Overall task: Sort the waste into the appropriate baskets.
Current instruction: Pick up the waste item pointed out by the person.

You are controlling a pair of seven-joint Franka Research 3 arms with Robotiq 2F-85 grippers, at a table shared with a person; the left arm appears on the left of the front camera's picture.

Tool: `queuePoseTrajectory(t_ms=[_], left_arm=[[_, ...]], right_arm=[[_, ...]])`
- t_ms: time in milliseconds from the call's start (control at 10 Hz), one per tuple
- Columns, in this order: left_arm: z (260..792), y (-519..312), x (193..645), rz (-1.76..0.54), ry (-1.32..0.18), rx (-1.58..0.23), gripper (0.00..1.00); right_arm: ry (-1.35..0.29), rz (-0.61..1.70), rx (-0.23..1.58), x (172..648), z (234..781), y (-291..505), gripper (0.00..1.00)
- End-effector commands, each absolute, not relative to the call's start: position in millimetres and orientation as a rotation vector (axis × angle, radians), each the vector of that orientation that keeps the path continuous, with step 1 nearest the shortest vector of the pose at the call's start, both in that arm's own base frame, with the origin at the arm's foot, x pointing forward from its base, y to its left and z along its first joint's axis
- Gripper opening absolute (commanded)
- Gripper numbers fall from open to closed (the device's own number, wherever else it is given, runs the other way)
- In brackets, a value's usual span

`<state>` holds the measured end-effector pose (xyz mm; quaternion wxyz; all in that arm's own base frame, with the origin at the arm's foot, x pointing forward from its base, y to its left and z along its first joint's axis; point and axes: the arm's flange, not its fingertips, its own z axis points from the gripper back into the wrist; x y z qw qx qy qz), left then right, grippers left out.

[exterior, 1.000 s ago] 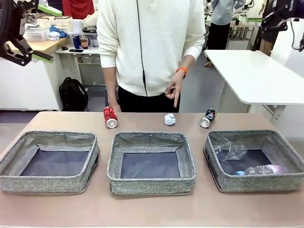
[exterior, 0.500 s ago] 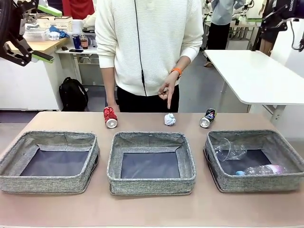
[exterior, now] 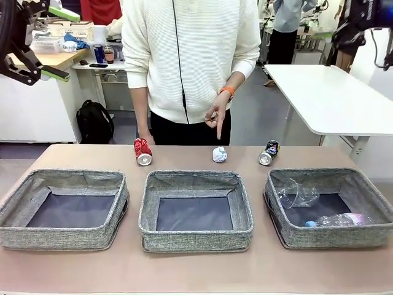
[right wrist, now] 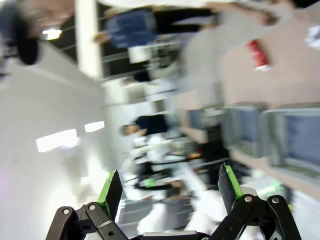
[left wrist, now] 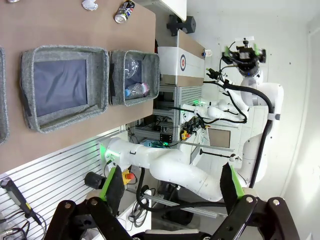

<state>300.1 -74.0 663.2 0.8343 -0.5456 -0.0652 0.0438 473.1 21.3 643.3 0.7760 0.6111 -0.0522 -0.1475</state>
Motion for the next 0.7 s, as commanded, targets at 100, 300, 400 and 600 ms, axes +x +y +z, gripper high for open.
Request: queuePoseTrajectory(t_ms=[100, 300, 400, 600], left_arm=[[665, -73, 301, 0.077, -0.138, -1.171, 1.00], [665, -73, 301, 0.077, -0.138, -1.171, 1.00], [665, -73, 301, 0.077, -0.138, -1.171, 1.00], [665, -73, 301, 0.077, -0.138, -1.171, 1.00]], right_arm=[[-0.276, -0.176, 0.631, 519, 589, 111, 1.00], [-0.226, -0.112, 0.495, 513, 545, 136, 1.00], [-0.214, -0.084, 0.510, 508, 535, 140, 1.00], [-0.334, -0.166, 0.672, 508, 566, 99, 1.00]])
